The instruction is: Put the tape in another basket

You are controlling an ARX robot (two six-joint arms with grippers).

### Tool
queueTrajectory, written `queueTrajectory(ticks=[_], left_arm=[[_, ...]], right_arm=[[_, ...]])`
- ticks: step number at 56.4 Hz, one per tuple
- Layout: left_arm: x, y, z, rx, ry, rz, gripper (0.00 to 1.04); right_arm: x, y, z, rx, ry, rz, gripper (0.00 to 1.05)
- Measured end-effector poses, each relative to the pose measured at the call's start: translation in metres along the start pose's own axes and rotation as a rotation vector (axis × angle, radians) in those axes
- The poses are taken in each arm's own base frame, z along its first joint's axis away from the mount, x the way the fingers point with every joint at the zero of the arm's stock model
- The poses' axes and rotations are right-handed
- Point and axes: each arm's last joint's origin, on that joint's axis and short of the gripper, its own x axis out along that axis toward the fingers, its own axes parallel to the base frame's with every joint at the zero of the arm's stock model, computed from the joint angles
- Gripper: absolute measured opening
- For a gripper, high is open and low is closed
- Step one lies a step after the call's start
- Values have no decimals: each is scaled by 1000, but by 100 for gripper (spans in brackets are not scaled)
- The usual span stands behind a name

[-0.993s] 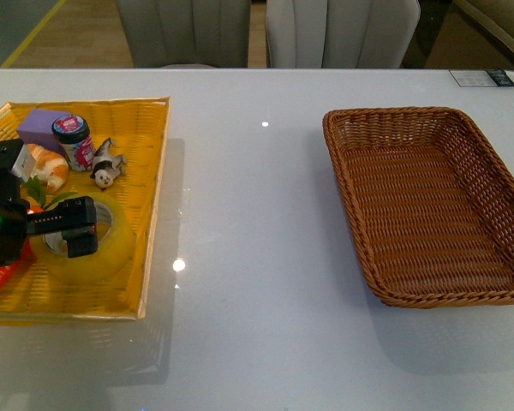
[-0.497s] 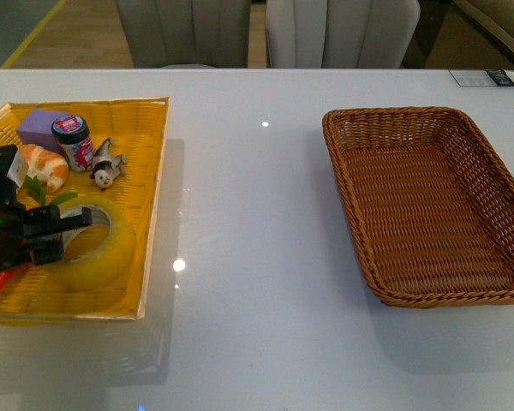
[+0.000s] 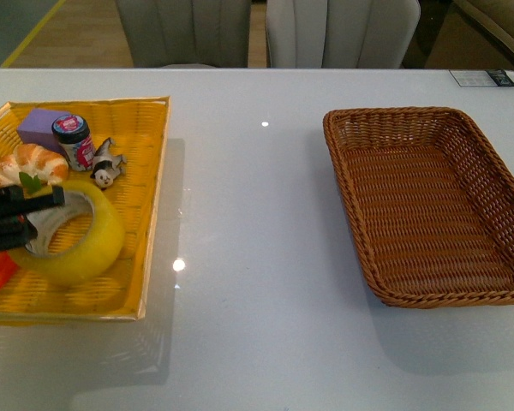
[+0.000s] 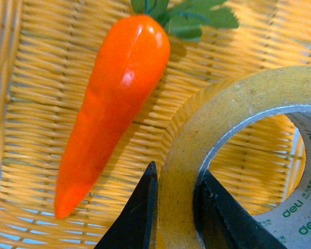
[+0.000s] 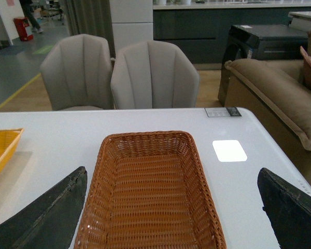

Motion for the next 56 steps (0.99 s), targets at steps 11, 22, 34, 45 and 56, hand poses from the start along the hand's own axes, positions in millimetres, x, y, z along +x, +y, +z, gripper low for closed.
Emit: queueTrajectory(ticks=[11,22,34,45,56], left_arm=[[-45,-16,28,30,-106,-50,15],[-90,-84,45,154,-177,-199,15],[-130,-160,34,279,-211,-378,15],[-157,-209,11,383,-192,-493,15],[-160,-213,6,396,-181,-499,15]], right_arm=[[0,0,0,0,0,0,96],[0,0,0,0,0,0,96],[0,0,0,0,0,0,96],[0,0,0,0,0,0,96],[0,0,0,4,4,-5,96]])
